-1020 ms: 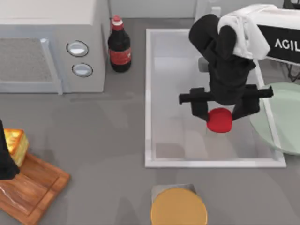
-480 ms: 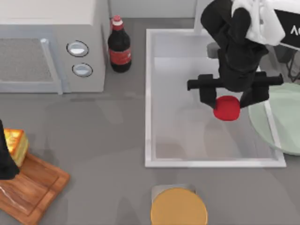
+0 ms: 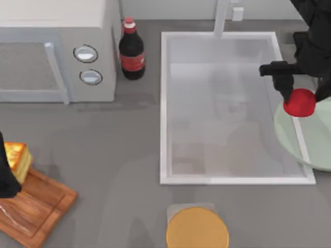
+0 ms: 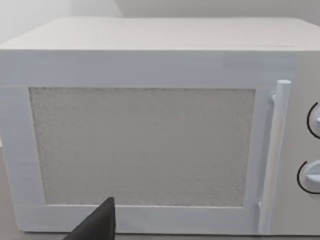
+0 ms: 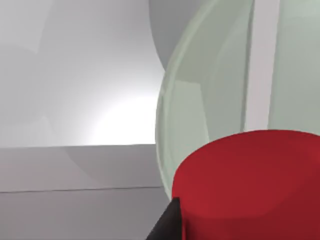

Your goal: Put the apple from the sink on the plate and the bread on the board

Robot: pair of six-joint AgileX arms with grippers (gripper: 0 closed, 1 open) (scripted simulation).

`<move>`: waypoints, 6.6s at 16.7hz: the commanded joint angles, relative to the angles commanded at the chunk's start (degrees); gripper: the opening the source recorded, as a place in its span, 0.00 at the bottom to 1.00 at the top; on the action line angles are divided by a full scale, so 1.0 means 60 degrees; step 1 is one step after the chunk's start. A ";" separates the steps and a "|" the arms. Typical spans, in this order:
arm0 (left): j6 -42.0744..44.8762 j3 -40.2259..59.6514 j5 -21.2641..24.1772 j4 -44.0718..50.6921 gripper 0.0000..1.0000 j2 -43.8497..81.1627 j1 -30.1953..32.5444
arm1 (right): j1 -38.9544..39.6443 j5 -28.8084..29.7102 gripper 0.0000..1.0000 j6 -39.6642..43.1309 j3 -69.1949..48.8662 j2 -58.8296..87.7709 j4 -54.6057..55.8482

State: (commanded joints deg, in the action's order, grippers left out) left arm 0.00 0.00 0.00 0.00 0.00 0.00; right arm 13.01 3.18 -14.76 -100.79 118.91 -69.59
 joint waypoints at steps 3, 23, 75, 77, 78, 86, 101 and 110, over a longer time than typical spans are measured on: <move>0.0000 0.0000 0.0000 0.0000 1.00 0.0000 0.0000 | -0.0769 -0.0221 0.00 0.0782 -0.0197 -0.0068 -0.0489; 0.0000 0.0000 0.0000 0.0000 1.00 0.0000 0.0000 | -0.1651 -0.0512 0.75 0.1777 -0.0315 -0.0222 -0.0918; 0.0123 0.1318 -0.0013 0.1176 1.00 0.1500 0.0003 | -0.2168 -0.0530 1.00 0.2460 1.6798 -1.9819 1.1598; 0.0216 0.2317 -0.0023 0.2054 1.00 0.2794 0.0006 | -0.2168 -0.0530 1.00 0.2460 1.6798 -1.9819 1.1598; 0.0268 0.2882 -0.0028 0.2547 1.00 0.3585 0.0007 | -0.2168 -0.0530 1.00 0.2460 1.6798 -1.9819 1.1598; 0.0725 0.7847 -0.0077 0.6908 1.00 1.1015 0.0019 | -0.2168 -0.0530 1.00 0.2460 1.6798 -1.9819 1.1598; 0.1106 1.1970 -0.0117 1.0534 1.00 1.6725 0.0029 | -0.2168 -0.0530 1.00 0.2460 1.6798 -1.9819 1.1598; 0.1152 1.0658 -0.0116 0.8587 1.00 1.7350 -0.0008 | -0.2168 -0.0530 1.00 0.2460 1.6798 -1.9819 1.1598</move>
State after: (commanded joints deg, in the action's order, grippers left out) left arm 6.91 63.95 -0.70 51.52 104.10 -0.05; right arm 0.00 0.00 0.00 0.00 0.00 0.00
